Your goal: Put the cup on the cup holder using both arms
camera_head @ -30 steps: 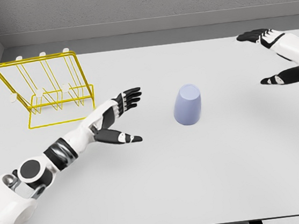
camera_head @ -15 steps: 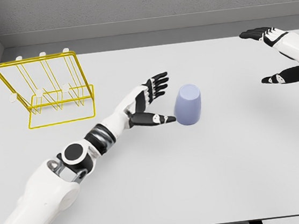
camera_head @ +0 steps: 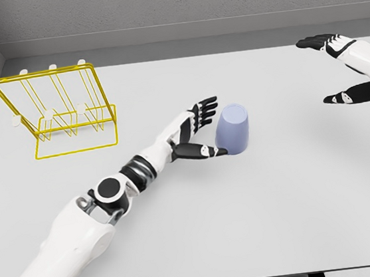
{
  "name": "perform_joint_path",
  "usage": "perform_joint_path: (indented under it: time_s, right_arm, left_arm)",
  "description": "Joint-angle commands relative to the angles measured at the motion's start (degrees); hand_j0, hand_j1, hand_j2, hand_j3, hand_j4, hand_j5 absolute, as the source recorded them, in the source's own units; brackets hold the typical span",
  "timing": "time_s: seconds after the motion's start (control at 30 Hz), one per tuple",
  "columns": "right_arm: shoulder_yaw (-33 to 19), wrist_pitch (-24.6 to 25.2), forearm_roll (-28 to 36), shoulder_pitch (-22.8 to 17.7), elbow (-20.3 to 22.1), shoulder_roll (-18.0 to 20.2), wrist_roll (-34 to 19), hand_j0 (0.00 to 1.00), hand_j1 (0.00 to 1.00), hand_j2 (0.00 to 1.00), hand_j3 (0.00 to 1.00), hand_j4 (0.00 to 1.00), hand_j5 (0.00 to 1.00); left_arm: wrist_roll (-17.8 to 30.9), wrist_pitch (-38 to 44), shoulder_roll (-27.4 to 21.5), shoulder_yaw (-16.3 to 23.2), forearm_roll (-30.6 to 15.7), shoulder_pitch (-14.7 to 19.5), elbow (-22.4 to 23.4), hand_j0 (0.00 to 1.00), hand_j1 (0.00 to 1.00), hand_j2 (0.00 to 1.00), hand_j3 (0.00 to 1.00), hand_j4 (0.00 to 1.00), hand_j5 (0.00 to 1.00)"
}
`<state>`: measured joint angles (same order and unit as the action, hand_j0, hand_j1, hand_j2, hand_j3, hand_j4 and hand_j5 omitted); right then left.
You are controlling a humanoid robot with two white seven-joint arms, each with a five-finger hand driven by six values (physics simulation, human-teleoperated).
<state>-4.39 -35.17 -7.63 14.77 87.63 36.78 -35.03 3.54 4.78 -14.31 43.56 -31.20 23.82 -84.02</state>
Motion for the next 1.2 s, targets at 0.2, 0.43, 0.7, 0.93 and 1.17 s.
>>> perform_joint_path:
  time_s: [0.2, 0.43, 0.7, 0.93, 1.17]
  right_arm:
    - [-0.09, 0.17, 0.51, -0.09, 0.0, 0.05, 0.03, 1.0, 1.0, 1.0, 1.0, 1.0, 1.0]
    - [-0.09, 0.17, 0.51, -0.09, 0.09, 0.05, 0.03, 1.0, 1.0, 1.0, 1.0, 1.0, 1.0]
    - [-0.09, 0.17, 0.51, -0.09, 0.09, 0.05, 0.03, 1.0, 1.0, 1.0, 1.0, 1.0, 1.0]
    - [-0.01, 0.17, 0.51, -0.17, 0.26, 0.05, 0.03, 1.0, 1.0, 1.0, 1.0, 1.0, 1.0]
    - [-0.01, 0.17, 0.6, -0.18, 0.26, 0.05, 0.03, 1.0, 1.0, 1.0, 1.0, 1.0, 1.0]
  left_arm:
    - [0.07, -0.04, 1.74, 0.03, 1.14, 0.0, 1.67, 1.0, 1.0, 1.0, 1.0, 1.0, 1.0]
    - [0.07, -0.13, 3.41, 0.03, 3.16, 0.09, 3.69, 1.0, 1.0, 1.0, 1.0, 1.0, 1.0]
    - [0.07, -0.04, 5.0, 0.12, 3.95, 0.7, 3.78, 1.0, 1.0, 1.0, 1.0, 1.0, 1.0]
    - [0.07, -0.04, 5.52, 0.47, 3.95, 0.88, 5.01, 1.0, 1.0, 1.0, 1.0, 1.0, 1.0]
    - [0.15, -0.04, 6.49, 0.38, 3.95, 0.88, 6.94, 1.0, 1.0, 1.0, 1.0, 1.0, 1.0]
